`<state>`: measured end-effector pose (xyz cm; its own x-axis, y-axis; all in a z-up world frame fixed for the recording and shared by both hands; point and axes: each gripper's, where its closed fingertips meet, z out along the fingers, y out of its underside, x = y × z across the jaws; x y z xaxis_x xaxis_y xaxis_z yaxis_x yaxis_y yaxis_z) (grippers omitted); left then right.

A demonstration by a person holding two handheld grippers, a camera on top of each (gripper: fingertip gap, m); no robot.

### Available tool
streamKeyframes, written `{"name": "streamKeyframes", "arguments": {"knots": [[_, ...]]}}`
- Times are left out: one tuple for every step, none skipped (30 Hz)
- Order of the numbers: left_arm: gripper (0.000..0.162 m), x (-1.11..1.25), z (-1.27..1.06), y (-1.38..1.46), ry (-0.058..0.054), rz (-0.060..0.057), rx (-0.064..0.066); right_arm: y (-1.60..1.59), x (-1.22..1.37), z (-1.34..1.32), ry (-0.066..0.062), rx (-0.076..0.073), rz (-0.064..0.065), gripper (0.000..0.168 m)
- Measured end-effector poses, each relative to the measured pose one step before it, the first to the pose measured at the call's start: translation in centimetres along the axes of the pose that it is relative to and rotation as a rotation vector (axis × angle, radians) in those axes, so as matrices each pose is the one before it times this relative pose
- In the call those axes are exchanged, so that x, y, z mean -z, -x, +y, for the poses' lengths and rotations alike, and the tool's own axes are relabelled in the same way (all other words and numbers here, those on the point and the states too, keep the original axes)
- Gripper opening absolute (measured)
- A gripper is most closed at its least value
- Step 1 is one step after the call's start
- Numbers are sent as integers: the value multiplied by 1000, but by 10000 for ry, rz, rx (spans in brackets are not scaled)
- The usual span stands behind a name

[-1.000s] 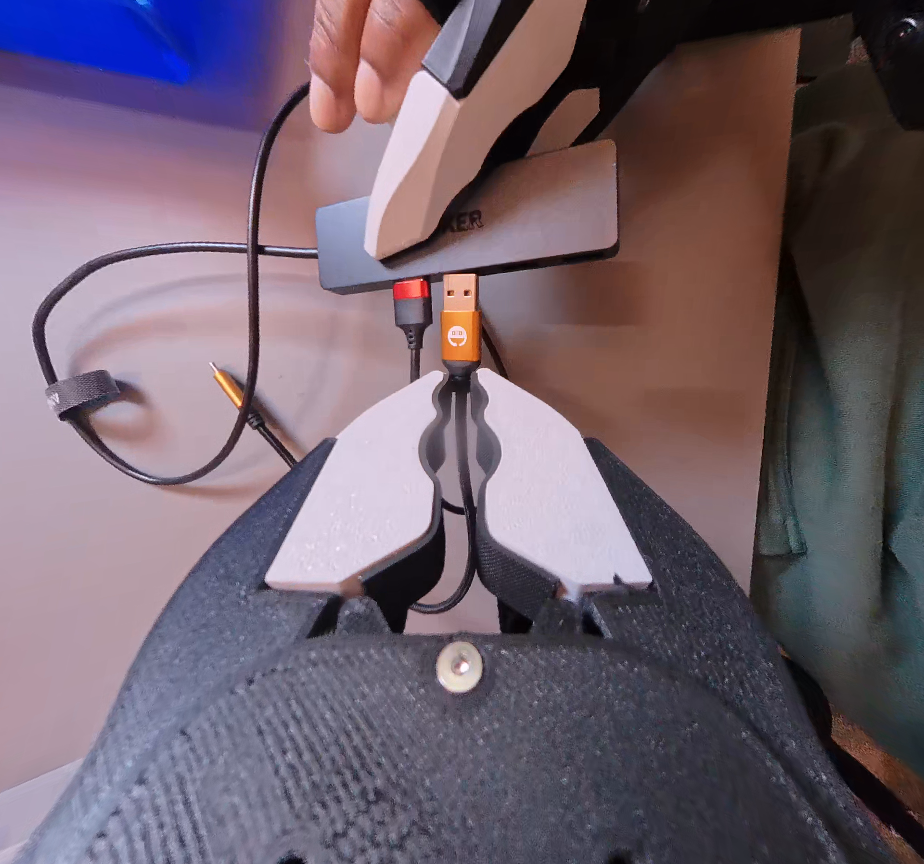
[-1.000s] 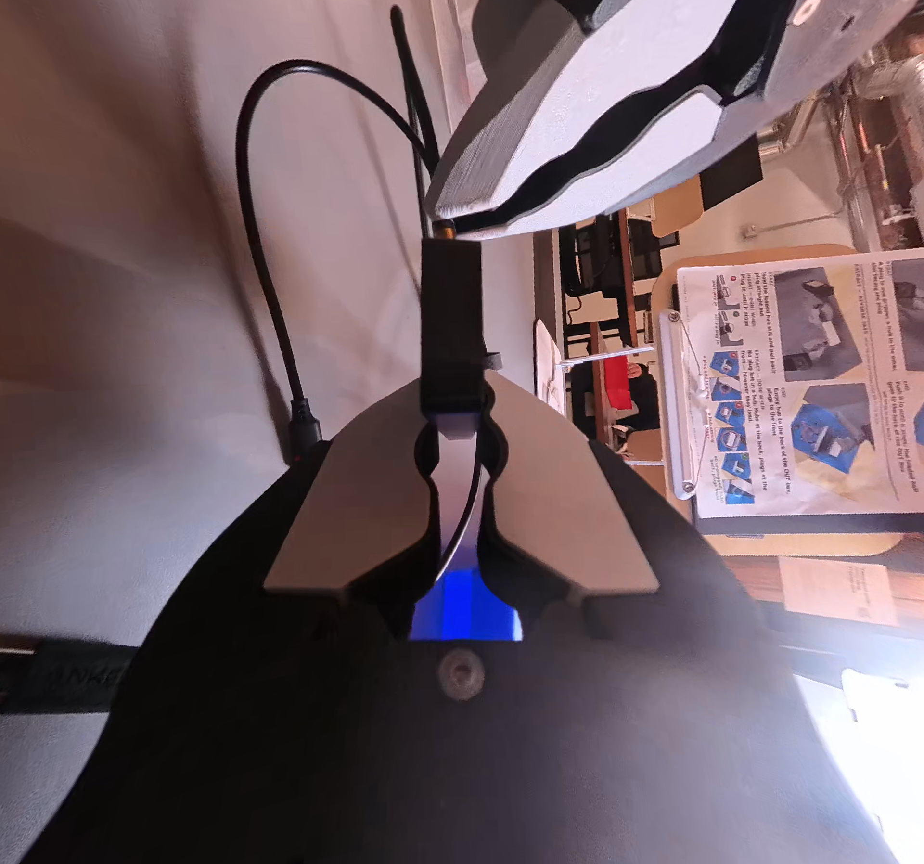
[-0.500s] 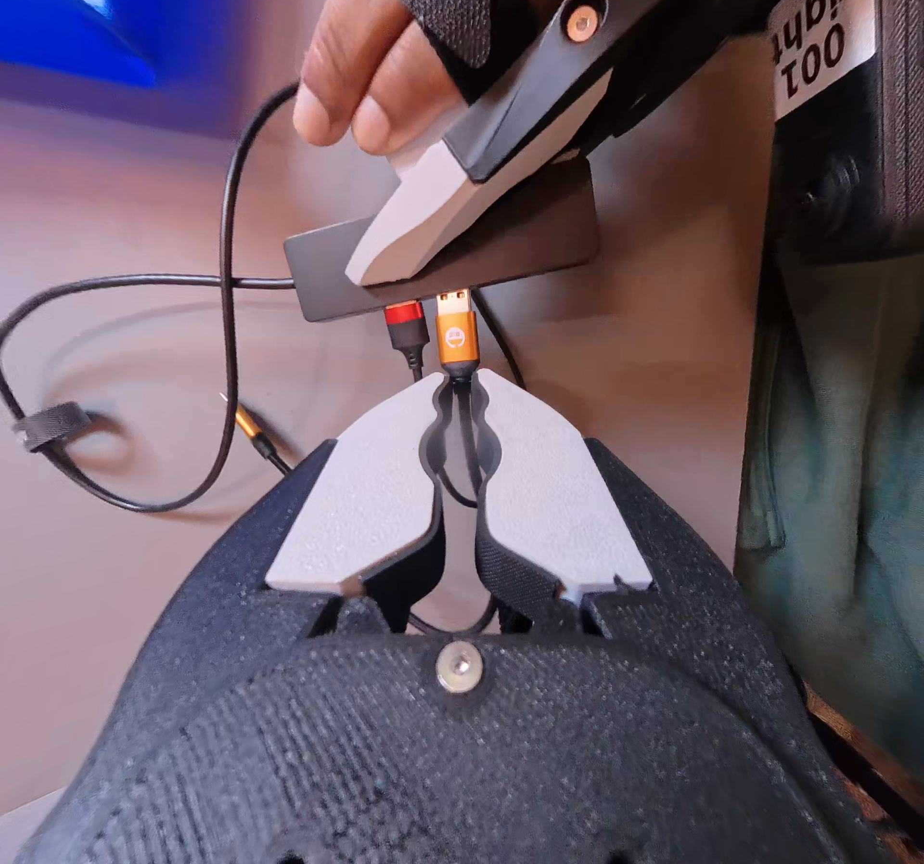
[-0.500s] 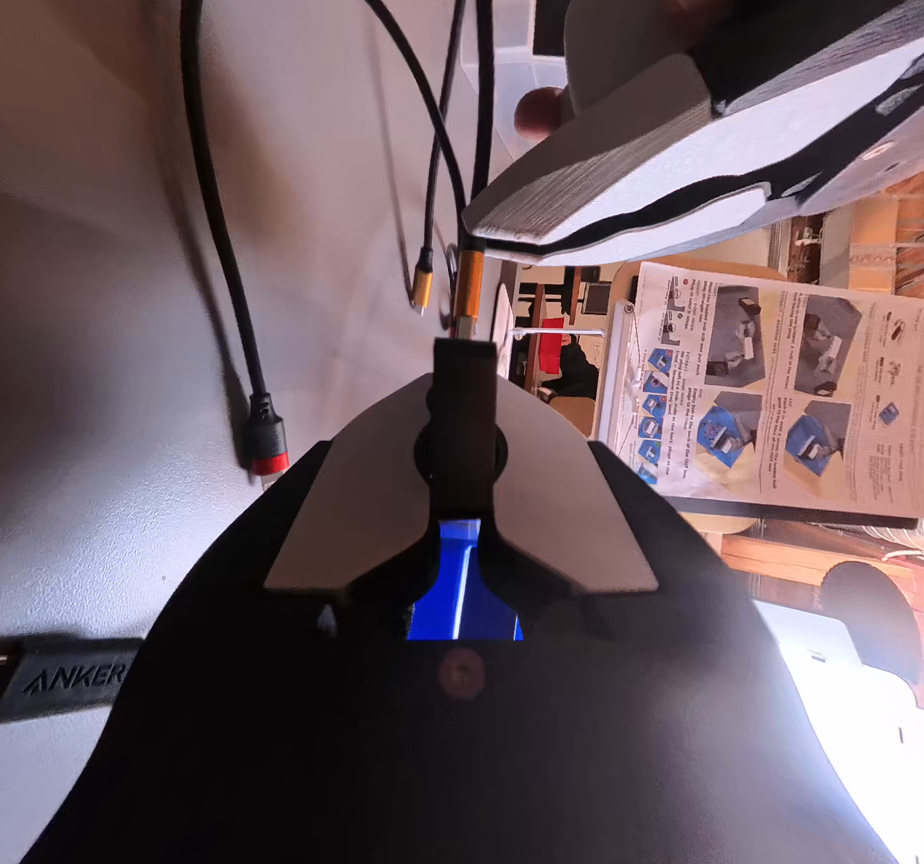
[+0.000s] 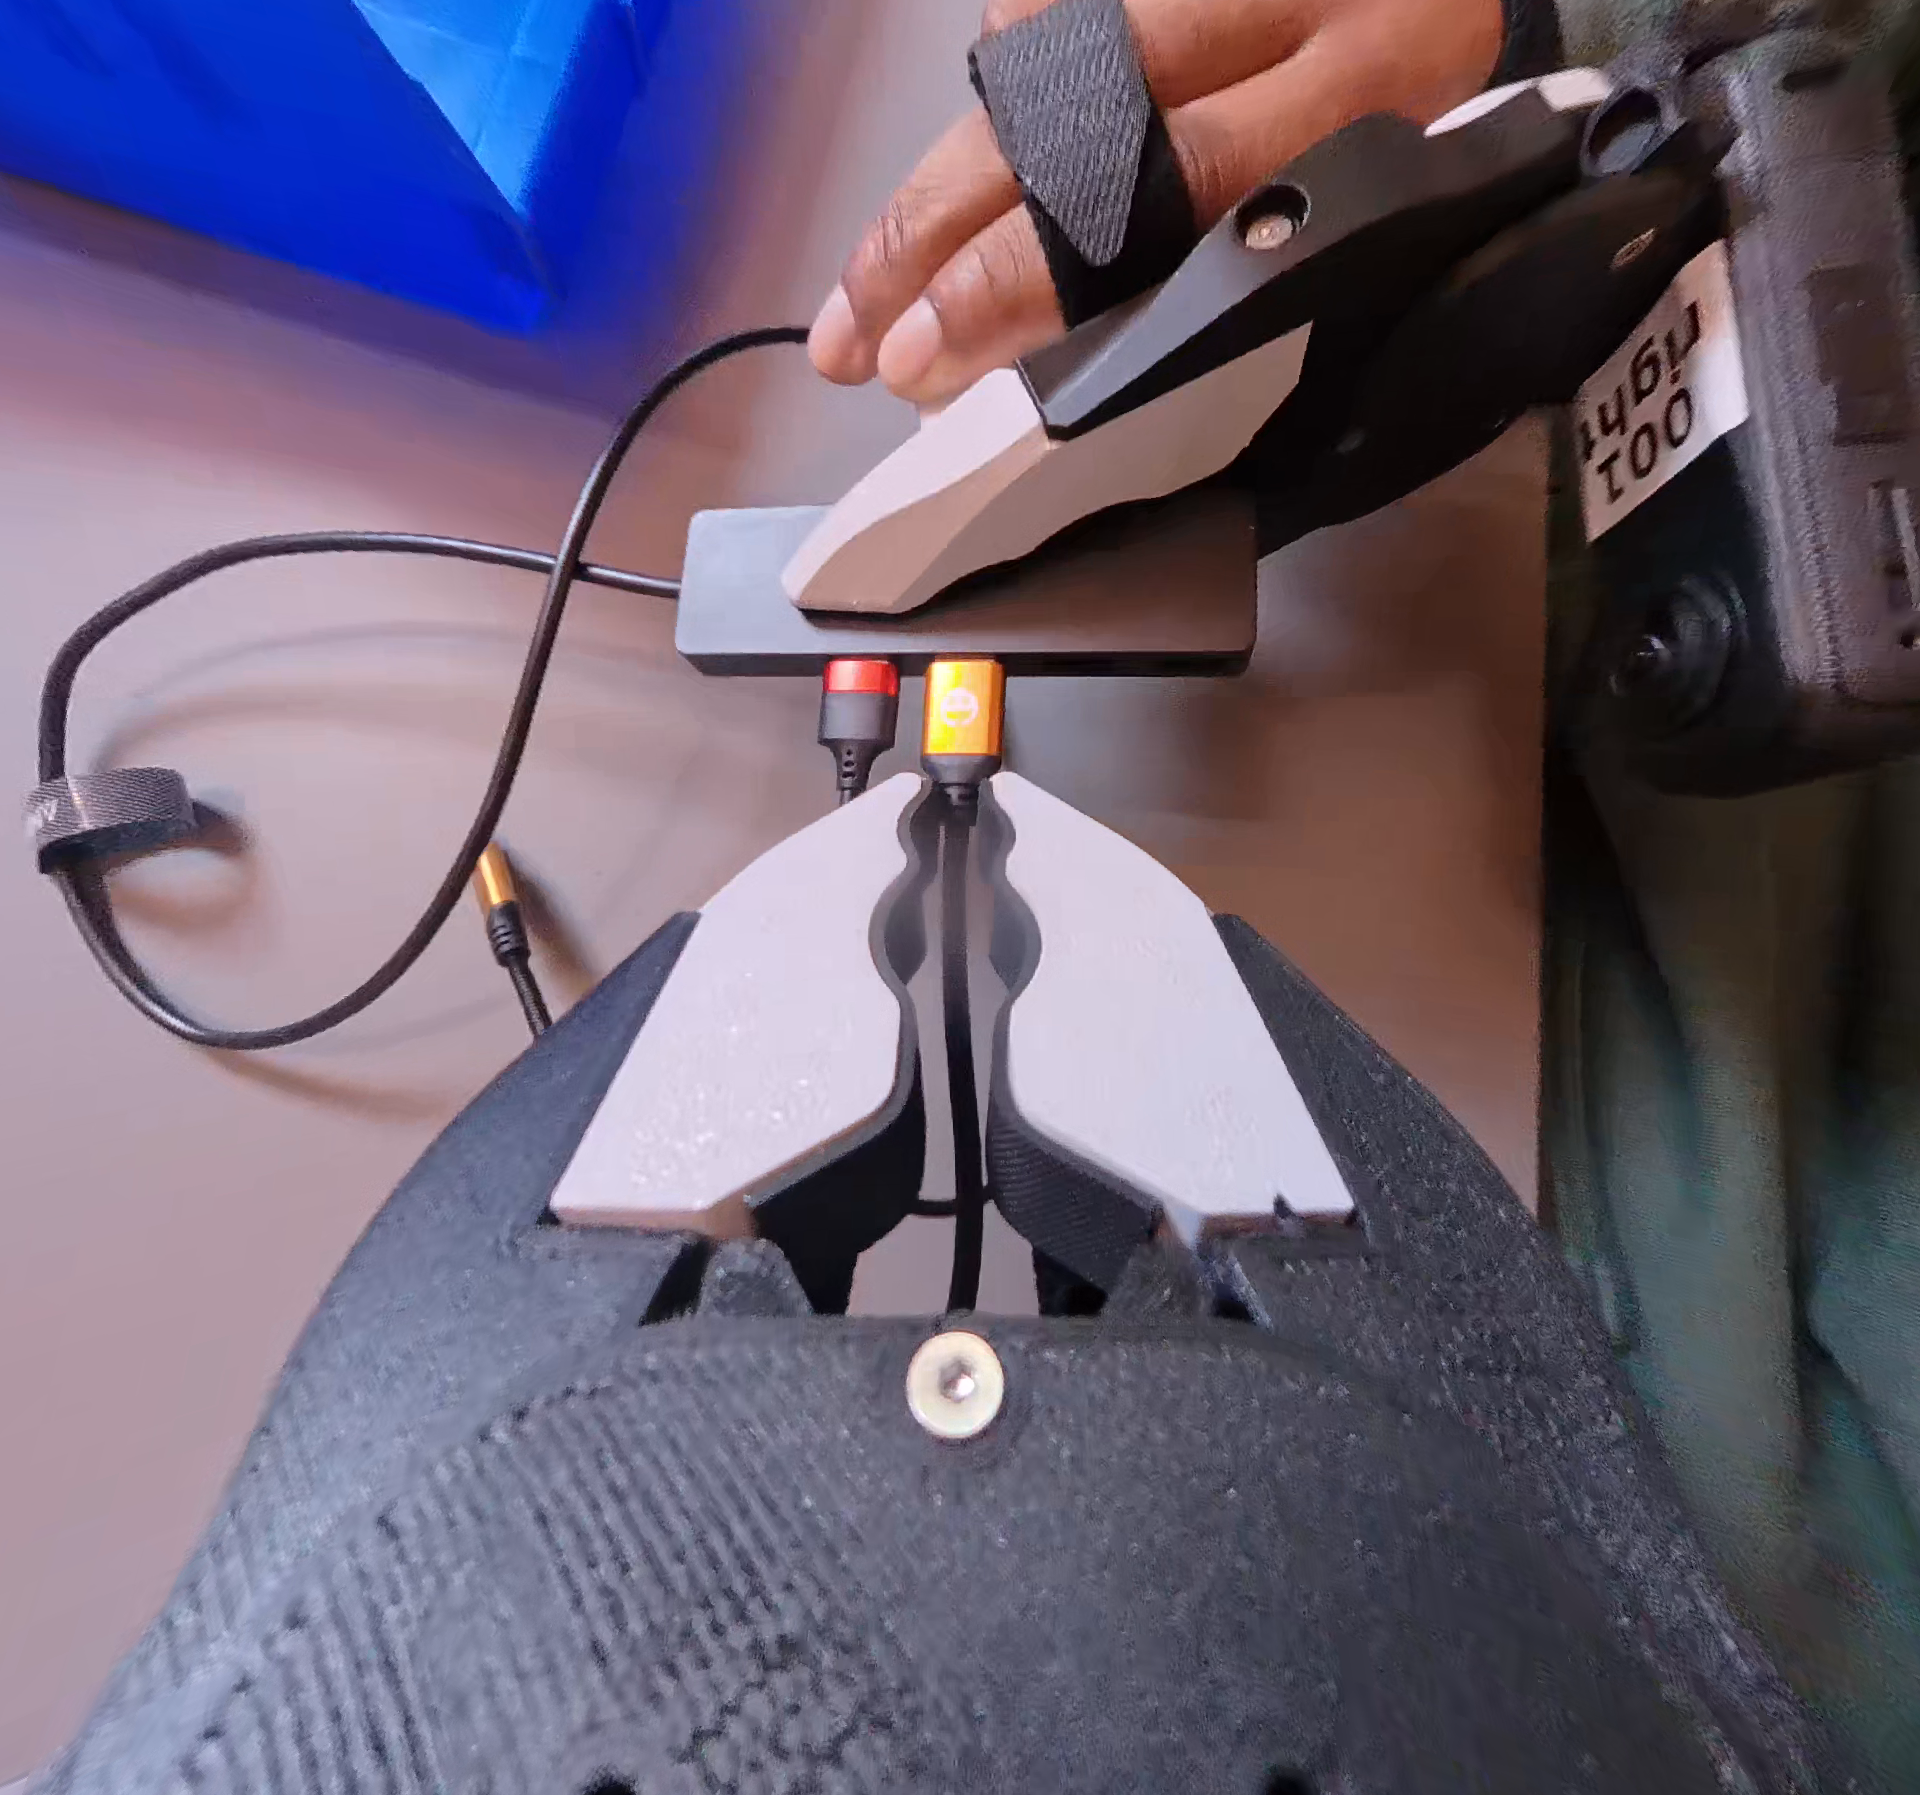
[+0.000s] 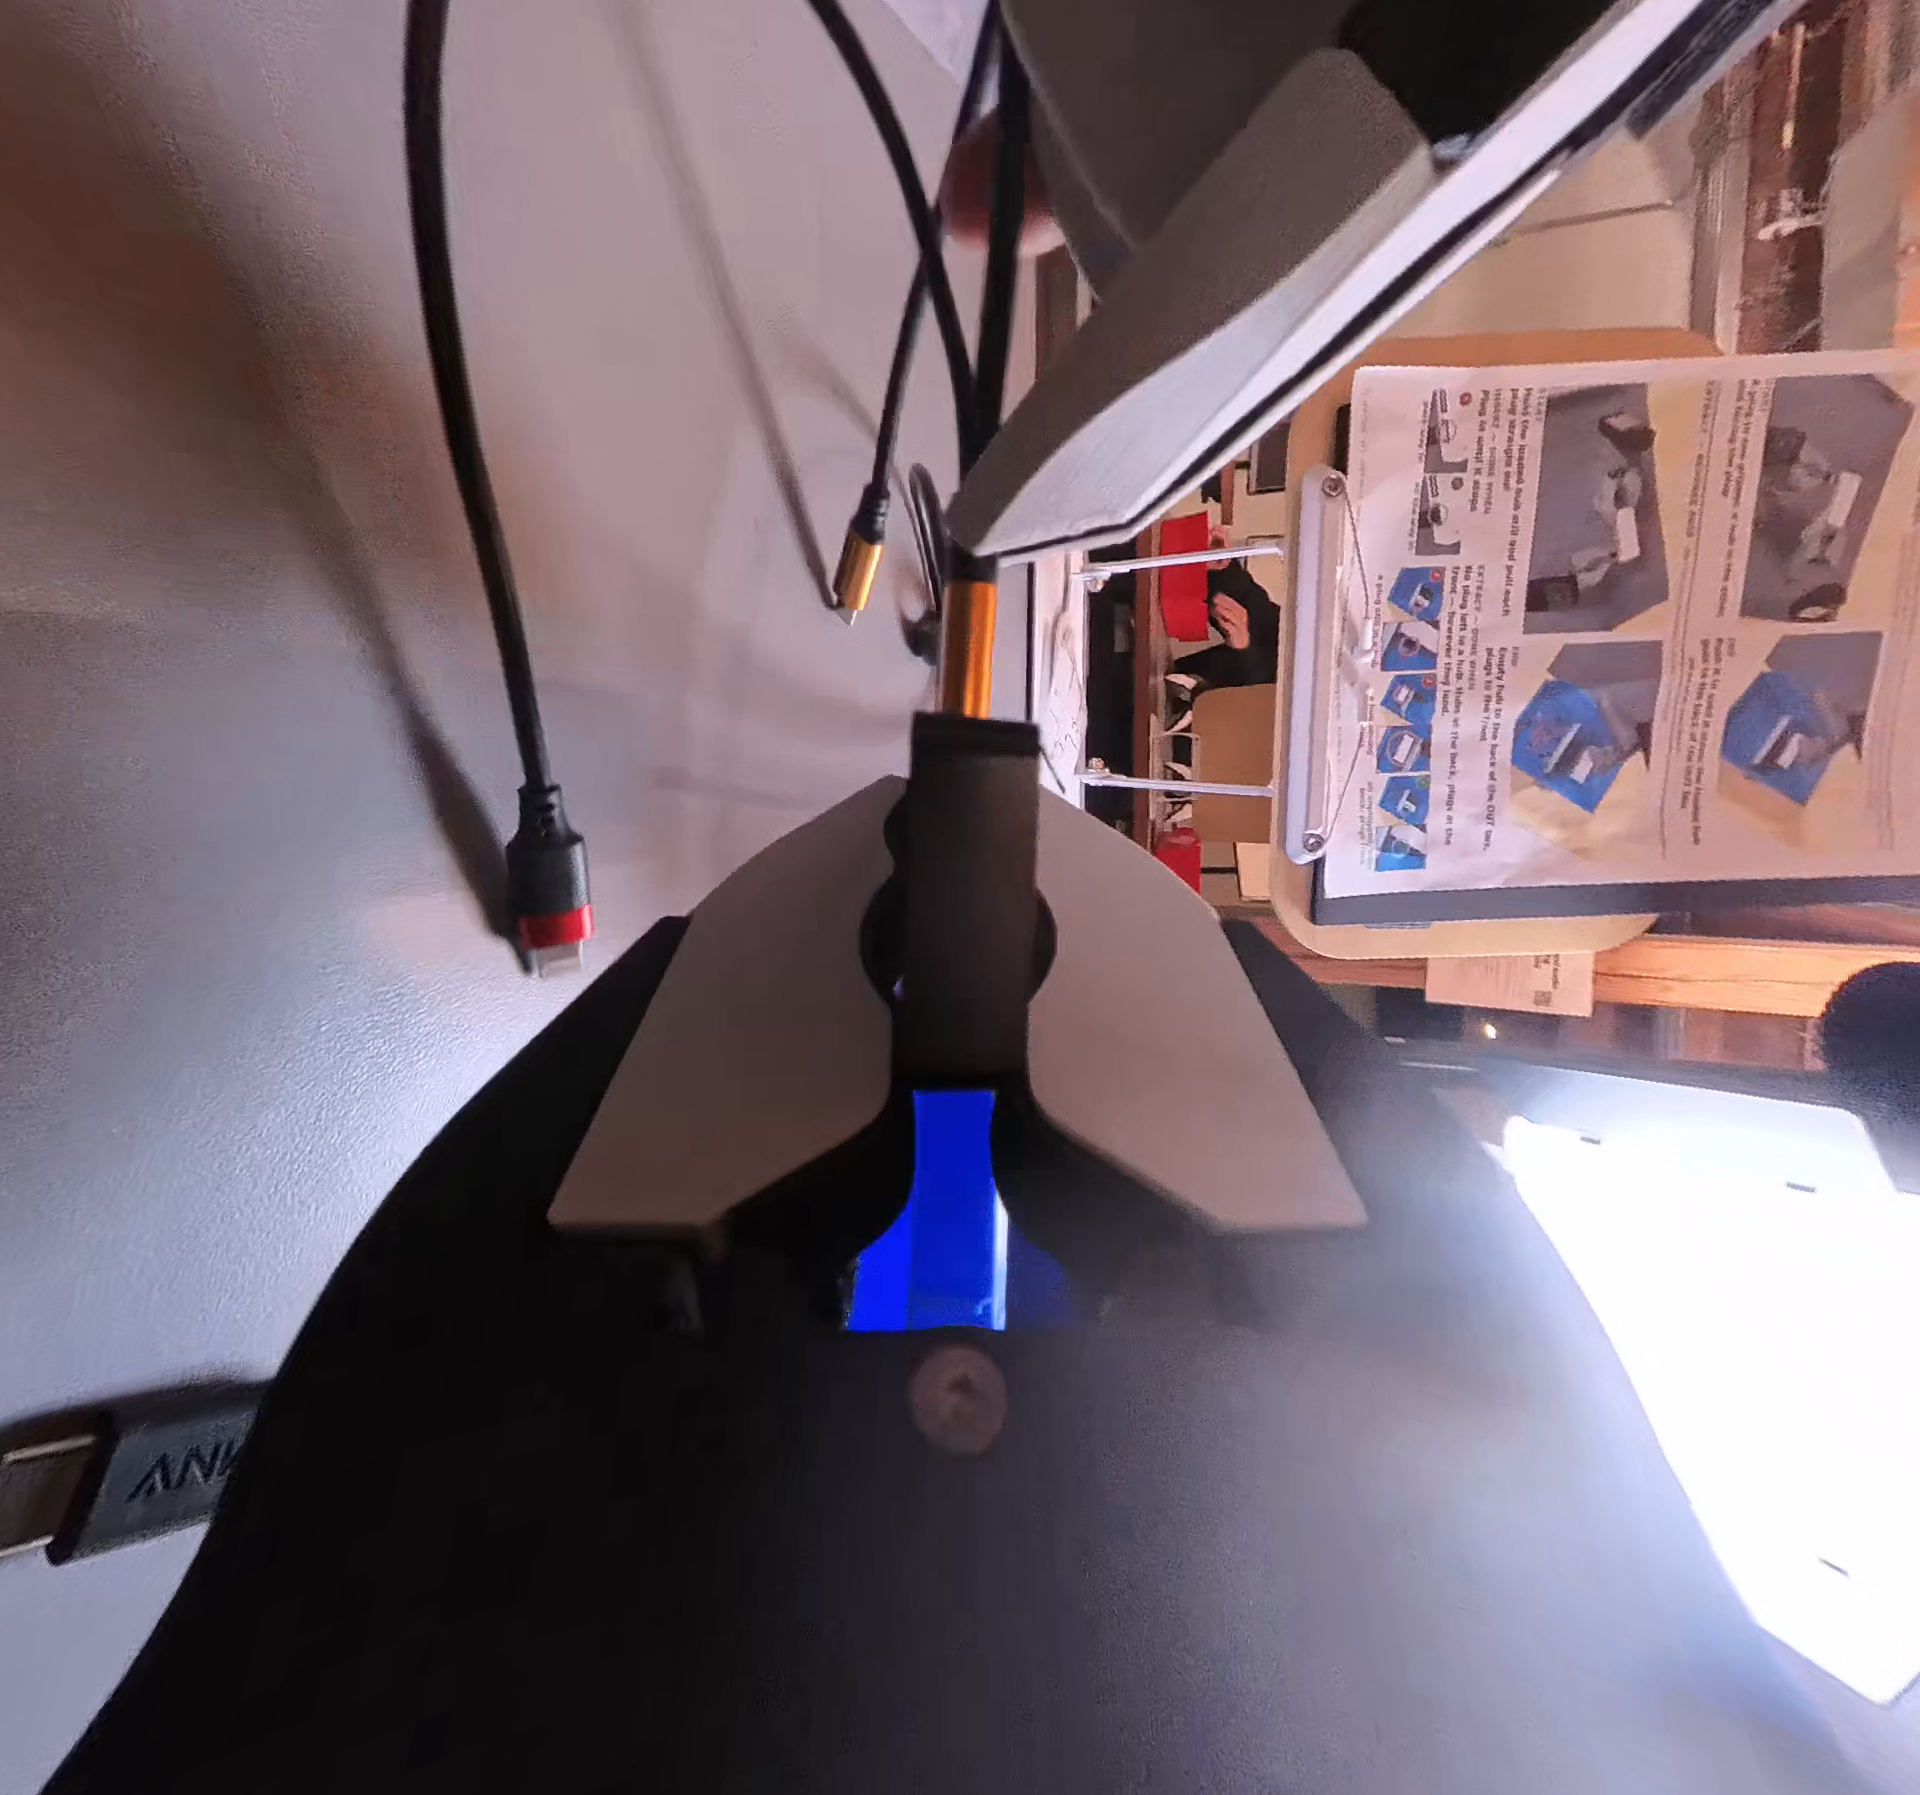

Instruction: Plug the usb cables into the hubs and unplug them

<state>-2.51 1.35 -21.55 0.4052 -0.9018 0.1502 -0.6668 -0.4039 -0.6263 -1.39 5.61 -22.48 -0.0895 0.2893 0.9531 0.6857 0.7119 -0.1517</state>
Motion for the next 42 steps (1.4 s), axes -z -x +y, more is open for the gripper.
{"name": "streamKeyframes", "arguments": {"knots": [[6, -389, 391, -81, 213, -118, -145, 59, -41, -30, 9, 3, 61, 11], [6, -324, 321, -75, 91, 12, 5, 245, -12, -81, 0, 59, -85, 12], [6, -89, 140, -25, -51, 83, 122, 141, -26, -47, 7, 114, -10, 12], [6, 129, -119, 24, -207, 40, 101, -146, -7, 7, -12, -10, 76, 12], [7, 312, -331, 35, -297, -60, -14, -340, 24, 45, -48, -166, 71, 12], [7, 458, -414, 19, -298, -157, -223, -462, 48, -14, -90, -227, 78, 12], [7, 570, -477, 14, -308, -229, -389, -505, 57, -129, -119, -202, 102, 12], [12, 696, -648, -15, -430, -249, -368, -467, 85, -143, -115, -180, 99, 12], [19, 829, -713, -48, -503, -215, -246, -402, 117, -28, -56, -104, 103, 12], [22, 823, -486, 248, -350, -371, -197, -433, 141, 192, 22, 9, 181, 12], [26, 711, -195, 463, -203, -482, -277, -424, 153, 282, 0, 17, 207, 12], [30, 484, 129, 570, -47, -516, -296, -363, 111, 294, -14, -47, 160, 12], [34, 144, 395, 360, 68, -332, -219, -345, 80, 203, -44, -24, 156, 12], [40, -225, 706, -91, 229, -9, -61, -309, 41, 12, -102, 109, 163, 12], [48, -520, 950, -418, 416, 239, 63, -266, 48, -175, -126, 198, 190, 12], [49, -619, 789, -85, 353, 34, 28, -206, 35, -252, -89, 170, 174, 12], [38, -482, 247, 308, 3, -268, -146, -54, 59, -315, -83, 157, 80, 12], [15, -241, 35, -68, -103, -4, -160, -1, 79, -196, -24, 157, 68, 12], [3, -44, -173, 45, -193, -27, -105, 67, 103, -108, -41, 104, 14, 12], [2, 127, -270, 341, -232, -190, -60, 211, 96, -51, -106, -111, -135, 12], [2, 210, -250, 181, -211, -46, 61, 406, 48, -137, -208, -432, -361, 13], [2, 222, -107, 234, -104, -69, 129, 716, -37, -55, -133, -640, -680, 15], [2, 244, 189, 525, 62, -268, -6, 884, -64, -55, -127, -726, -857, 19], [2, 300, 327, 693, 104, -376, -97, 1007, 44, -242, -297, -854, -1029, 26], [2, 312, 360, 552, 89, -276, -46, 917, 222, -460, -427, -1183, -1138, 32], [2, 277, 288, 358, 39, -160, -3, 812, 436, -760, -519, -1447, -1258, 41], [2, 227, 212, 245, -9, -128, -102, 662, 691, -1135, -664, -1467, -1252, 50], [2, 166, 89, 70, -81, -59, -192, 205, 837, -1474, -787, -1285, -906, 56], [2, 81, -45, 11, -107, -40, -113, -374, 788, -1558, -762, -950, -379, 56], [2, -15, -154, -127, -89, 37, -39, -629, 535, -1302, -519, -593, -66, 55], [2, -95, -277, -326, -97, 153, -67, -658, 161, -780, -152, -389, 83, 53], [2, -152, -358, -313, -77, 83, -137, -480, -246, -216, 218, -294, 45, 52], [2, -175, -367, -285, -18, 2, -176, -163, -540, 157, 402, -99, -53, 52], [2, -164, -408, -390, -16, 48, -200, -126, -751, 394, 492, 93, 20, 52], [2, -112, -569, -400, -135, 36, -139, 83, -866, 407, 459, 224, -56, 52], [2, -43, -567, -409, -155, 75, -51, 294, -872, 243, 329, 174, -146, 50], [2, 29, -486, -405, -137, 96, -62, 204, -762, 72, 216, 84, -95, 39], [2, 171, -350, -273, -98, 33, -121, 0, -528, 25, 182, 104, 11, 24], [2, 283, 21, 115, 69, -173, -182, -9, -130, -213, 37, 227, -21, 23], [2, 452, -157, 146, -181, -140, -204, 23, 172, -385, -54, 210, -54, 22], [3, 701, -506, 260, -468, -137, 4, -66, 432, -477, -88, 84, -26, 21], [13, 977, -834, 266, -695, 1, 210, -162, 569, -423, -43, -4, -17, 21]]}}
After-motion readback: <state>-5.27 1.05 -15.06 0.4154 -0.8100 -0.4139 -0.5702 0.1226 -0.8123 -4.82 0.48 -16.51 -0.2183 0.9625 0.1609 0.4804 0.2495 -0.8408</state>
